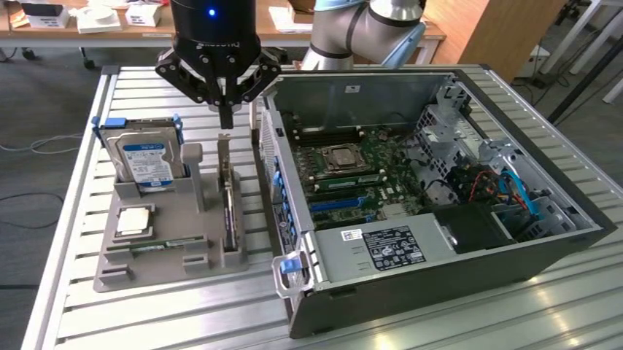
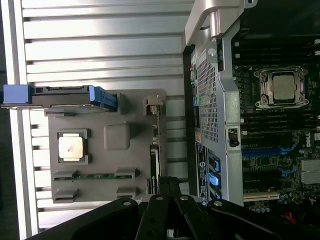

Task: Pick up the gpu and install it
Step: 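Pick up the gpu and move the gpu toward the slot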

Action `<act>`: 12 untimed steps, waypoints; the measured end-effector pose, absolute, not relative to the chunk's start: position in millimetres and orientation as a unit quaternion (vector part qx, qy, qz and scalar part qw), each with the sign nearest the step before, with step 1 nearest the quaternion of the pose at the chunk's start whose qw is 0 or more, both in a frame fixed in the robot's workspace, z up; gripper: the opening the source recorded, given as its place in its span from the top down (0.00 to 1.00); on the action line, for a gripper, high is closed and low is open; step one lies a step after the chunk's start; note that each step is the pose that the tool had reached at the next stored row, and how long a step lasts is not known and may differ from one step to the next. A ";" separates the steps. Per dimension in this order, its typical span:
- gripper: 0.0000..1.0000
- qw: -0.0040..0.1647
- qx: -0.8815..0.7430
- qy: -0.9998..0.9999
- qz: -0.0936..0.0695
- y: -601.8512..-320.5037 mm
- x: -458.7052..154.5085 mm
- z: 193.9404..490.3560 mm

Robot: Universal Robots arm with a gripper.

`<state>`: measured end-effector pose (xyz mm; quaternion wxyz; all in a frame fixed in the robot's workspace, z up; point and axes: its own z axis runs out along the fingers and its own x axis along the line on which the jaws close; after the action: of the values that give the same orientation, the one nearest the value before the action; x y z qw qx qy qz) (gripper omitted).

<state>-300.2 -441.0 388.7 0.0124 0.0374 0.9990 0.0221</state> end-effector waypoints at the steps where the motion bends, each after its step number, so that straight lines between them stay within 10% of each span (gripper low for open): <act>1: 0.89 0.012 0.037 0.999 0.022 -441.0 -300.2 388.7; 6: 0.89 0.012 0.037 0.999 0.022 -441.0 -300.2 388.7; 12: 0.65 0.012 0.037 0.999 0.022 -441.0 -300.2 388.7</act>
<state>-300.2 -441.0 388.7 0.0124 0.0374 0.9990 0.0221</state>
